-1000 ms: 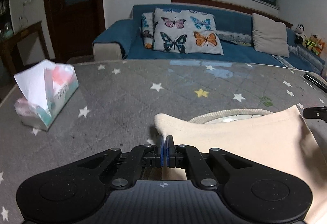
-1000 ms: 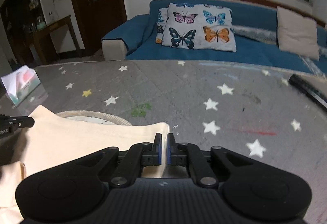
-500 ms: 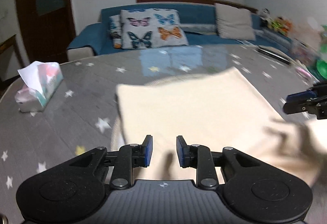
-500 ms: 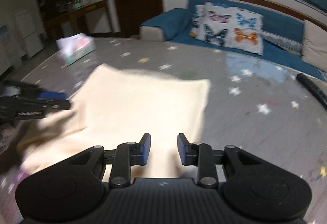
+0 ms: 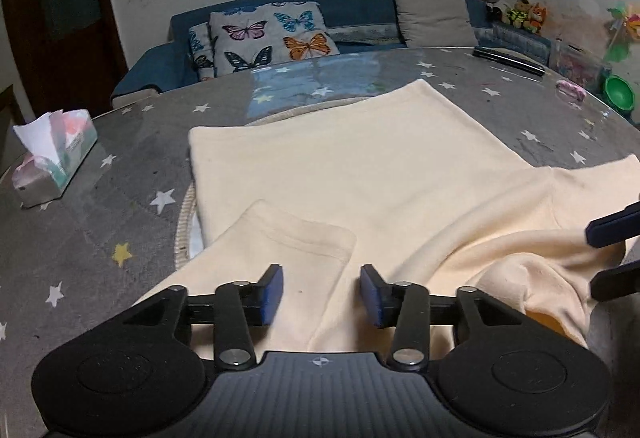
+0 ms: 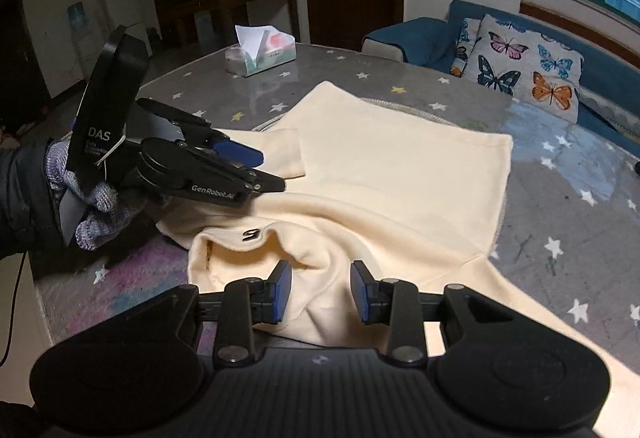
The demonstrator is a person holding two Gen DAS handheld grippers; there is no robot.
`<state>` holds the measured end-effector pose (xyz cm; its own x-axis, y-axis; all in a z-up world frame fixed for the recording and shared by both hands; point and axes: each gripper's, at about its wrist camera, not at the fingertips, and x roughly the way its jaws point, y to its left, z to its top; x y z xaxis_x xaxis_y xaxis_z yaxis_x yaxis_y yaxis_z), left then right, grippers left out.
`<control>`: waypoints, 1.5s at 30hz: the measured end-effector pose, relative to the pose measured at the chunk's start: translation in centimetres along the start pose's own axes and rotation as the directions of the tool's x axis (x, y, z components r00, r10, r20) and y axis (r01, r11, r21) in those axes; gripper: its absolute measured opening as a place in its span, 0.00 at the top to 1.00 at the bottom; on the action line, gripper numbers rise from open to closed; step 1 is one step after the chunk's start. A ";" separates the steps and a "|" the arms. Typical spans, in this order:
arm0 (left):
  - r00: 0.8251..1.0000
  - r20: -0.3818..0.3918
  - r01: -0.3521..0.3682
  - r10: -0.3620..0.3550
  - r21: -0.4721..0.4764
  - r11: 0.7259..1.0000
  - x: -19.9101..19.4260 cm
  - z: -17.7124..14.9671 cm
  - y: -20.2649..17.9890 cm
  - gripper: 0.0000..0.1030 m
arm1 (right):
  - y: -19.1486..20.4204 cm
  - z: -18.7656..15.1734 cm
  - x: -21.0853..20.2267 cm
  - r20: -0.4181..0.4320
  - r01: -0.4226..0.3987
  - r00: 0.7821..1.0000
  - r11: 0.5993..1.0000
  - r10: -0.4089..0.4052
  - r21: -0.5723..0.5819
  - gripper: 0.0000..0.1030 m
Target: Fold clothes
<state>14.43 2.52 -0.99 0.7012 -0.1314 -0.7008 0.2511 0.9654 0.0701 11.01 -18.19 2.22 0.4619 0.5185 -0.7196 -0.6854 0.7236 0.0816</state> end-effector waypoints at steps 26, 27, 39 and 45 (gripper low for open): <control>0.903 0.151 -0.223 0.403 -0.638 0.737 -16.1 -8.8 15.8 0.98 | 3.3 -1.8 1.8 -0.042 0.024 0.999 0.999 -0.026 -0.029 0.82; 0.904 0.133 -0.232 0.406 -0.645 0.728 -16.1 -9.3 16.2 0.98 | 3.4 -1.9 1.7 -0.044 0.026 0.999 0.999 -0.027 -0.030 0.87; 0.909 0.015 -0.315 0.416 -0.626 0.713 -13.8 -11.7 17.1 0.97 | 4.0 -3.3 -1.2 -0.063 0.044 0.997 0.998 -0.047 -0.052 0.95; 0.910 -0.004 -0.328 0.414 -0.616 0.716 -13.4 -12.1 17.1 0.95 | 4.4 -1.6 -1.1 0.001 0.095 0.995 0.989 -0.095 -0.118 0.69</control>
